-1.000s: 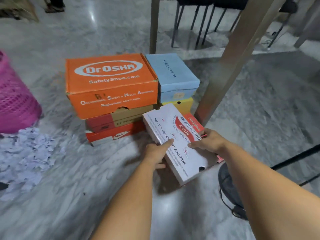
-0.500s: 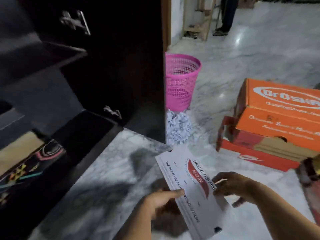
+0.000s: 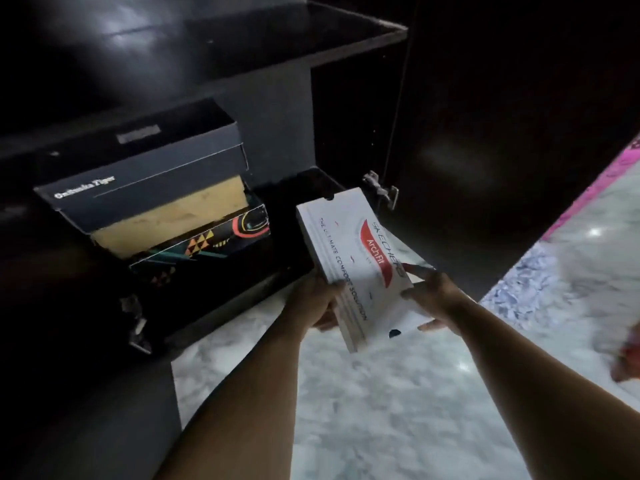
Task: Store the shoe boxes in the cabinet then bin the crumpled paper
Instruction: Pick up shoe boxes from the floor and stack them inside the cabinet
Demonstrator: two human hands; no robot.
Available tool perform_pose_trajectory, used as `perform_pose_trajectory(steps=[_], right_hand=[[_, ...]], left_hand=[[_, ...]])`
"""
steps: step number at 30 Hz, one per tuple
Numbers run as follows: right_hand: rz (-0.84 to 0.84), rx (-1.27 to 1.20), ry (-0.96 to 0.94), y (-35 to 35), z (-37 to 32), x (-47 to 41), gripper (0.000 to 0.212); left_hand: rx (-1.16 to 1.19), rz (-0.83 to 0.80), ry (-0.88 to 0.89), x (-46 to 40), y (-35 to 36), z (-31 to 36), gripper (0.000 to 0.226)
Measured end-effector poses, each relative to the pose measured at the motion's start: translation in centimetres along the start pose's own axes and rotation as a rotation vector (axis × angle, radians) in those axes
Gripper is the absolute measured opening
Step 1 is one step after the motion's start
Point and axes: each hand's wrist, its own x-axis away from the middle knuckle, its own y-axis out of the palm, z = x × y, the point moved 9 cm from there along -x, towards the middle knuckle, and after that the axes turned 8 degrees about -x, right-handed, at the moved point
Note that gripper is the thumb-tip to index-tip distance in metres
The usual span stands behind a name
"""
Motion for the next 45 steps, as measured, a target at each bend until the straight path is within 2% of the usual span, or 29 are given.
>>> perform_pose_trajectory(steps=[1, 4, 7, 10, 12, 14, 18, 21, 25, 30, 32, 33, 34, 36, 40, 42, 45], right_hand=[[0.026, -0.016, -0.033, 0.6, -1.6, -1.4, 0.056], [0.096, -0.048, -0.176, 2.2, -5.7, -5.7, 0.049], [0.191, -0.054, -0.337, 3.8, -8.5, -8.9, 0.054], [0.24, -0.1, -0.427, 5.7, -9.4, -11.0, 0.055], [0.235, -0.127, -0.46, 6.8, -9.1, -13.3, 0.063], [0.217, -0.149, -0.495, 7.5, -9.3, -14.8, 0.07], [0.247, -0.07, -0.465, 8.0, -11.3, -15.7, 0.055], [0.278, -0.032, -0.461, 8.0, -12.8, -17.3, 0.054], [0.245, 0.046, -0.405, 8.6, -14.5, -18.9, 0.053], [0.135, 0.05, -0.329, 9.2, -15.1, -18.2, 0.061], [0.213, 0.049, -0.43, 8.3, -15.0, -16.5, 0.065], [0.304, 0.026, -0.504, 7.4, -14.4, -15.4, 0.062], [0.371, 0.0, -0.553, 6.8, -13.4, -14.3, 0.057], [0.373, 0.045, -0.556, 6.6, -9.4, -12.8, 0.04], [0.334, 0.151, -0.377, 4.2, 1.5, -10.3, 0.027], [0.329, 0.2, -0.249, 1.6, 6.8, -9.1, 0.026], [0.415, 0.191, -0.132, -4.4, 13.1, -6.4, 0.027]], left_hand=[[0.015, 0.034, 0.026, -1.1, -0.9, 1.0, 0.016], [0.072, 0.157, 0.073, -4.5, -3.2, 3.4, 0.032], [0.101, 0.259, 0.156, -7.8, -4.9, 4.3, 0.049], [0.088, 0.321, 0.231, -10.7, -5.6, 3.1, 0.074], [0.049, 0.354, 0.271, -12.1, -5.4, 2.3, 0.086], [0.012, 0.394, 0.276, -13.2, -5.5, 2.6, 0.09], [0.004, 0.433, 0.234, -15.3, -6.1, 5.1, 0.085], [-0.032, 0.448, 0.186, -17.2, -6.7, 5.8, 0.078], [-0.081, 0.492, 0.138, -19.9, -8.1, 5.9, 0.081], [-0.126, 0.462, 0.1, -17.3, -7.5, 8.2, 0.07], [-0.083, 0.53, 0.07, -15.9, -7.8, 7.9, 0.083], [-0.043, 0.607, 0.05, -15.1, -8.0, 7.2, 0.092], [-0.001, 0.683, 0.018, -14.1, -7.9, 6.0, 0.092], [-0.035, 0.79, -0.032, -11.5, -6.8, 3.1, 0.075], [-0.413, 0.602, -0.05, -7.6, 0.7, -2.1, 0.058], [-0.506, 0.506, -0.011, -5.9, 5.2, -3.2, 0.051], [-0.578, 0.312, 0.053, -3.8, 13.8, -3.6, 0.057]])
